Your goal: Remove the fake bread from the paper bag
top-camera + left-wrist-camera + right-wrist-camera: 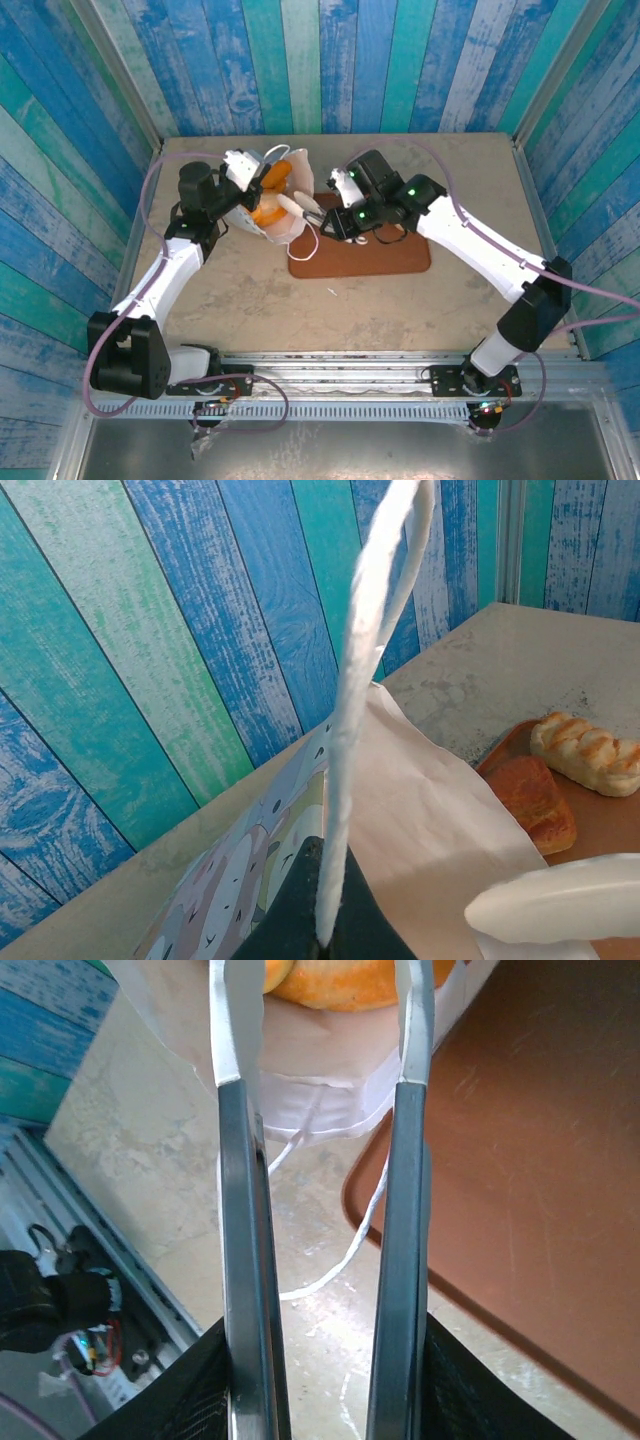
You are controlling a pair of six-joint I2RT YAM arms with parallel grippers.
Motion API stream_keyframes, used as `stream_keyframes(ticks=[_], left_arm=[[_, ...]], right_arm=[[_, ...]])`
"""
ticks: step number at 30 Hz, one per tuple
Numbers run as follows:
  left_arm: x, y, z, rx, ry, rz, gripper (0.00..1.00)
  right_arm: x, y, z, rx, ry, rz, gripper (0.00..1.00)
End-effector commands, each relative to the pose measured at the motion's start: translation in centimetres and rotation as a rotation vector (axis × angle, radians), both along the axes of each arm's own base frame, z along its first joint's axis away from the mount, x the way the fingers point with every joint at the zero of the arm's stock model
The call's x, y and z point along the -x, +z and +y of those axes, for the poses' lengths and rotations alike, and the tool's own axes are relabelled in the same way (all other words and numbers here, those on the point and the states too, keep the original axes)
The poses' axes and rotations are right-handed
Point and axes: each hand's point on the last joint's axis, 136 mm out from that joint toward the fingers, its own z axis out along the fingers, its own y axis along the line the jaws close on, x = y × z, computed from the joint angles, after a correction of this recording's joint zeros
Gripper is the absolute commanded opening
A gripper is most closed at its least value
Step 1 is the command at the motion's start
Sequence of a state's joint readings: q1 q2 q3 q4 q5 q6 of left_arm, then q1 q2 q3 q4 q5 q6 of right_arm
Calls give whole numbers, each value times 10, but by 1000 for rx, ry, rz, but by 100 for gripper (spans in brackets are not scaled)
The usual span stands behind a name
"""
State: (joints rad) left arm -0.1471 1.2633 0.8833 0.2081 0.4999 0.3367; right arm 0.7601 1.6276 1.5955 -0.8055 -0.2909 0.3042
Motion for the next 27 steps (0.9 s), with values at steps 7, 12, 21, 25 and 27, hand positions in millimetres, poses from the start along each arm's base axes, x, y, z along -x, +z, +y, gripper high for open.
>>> stream_keyframes(ticks=[7, 12, 21, 25, 27], left_arm=[[-3, -1, -1, -14, -5, 10, 1], [-3, 0, -2, -14, -9, 7, 0], [-4, 1, -4, -14, -20, 9, 0], [-4, 1, -3, -17, -17, 7, 0], [-4, 0, -3, -18, -18, 9, 0]], right_arm=[[-16, -3, 2, 206, 128, -152, 45], [-21, -10, 12, 254, 166, -169, 46], [-34, -23, 24, 307, 205, -165, 49], [-42, -28, 29, 326, 208, -172, 50], [-47, -30, 30, 334, 207, -178, 51]])
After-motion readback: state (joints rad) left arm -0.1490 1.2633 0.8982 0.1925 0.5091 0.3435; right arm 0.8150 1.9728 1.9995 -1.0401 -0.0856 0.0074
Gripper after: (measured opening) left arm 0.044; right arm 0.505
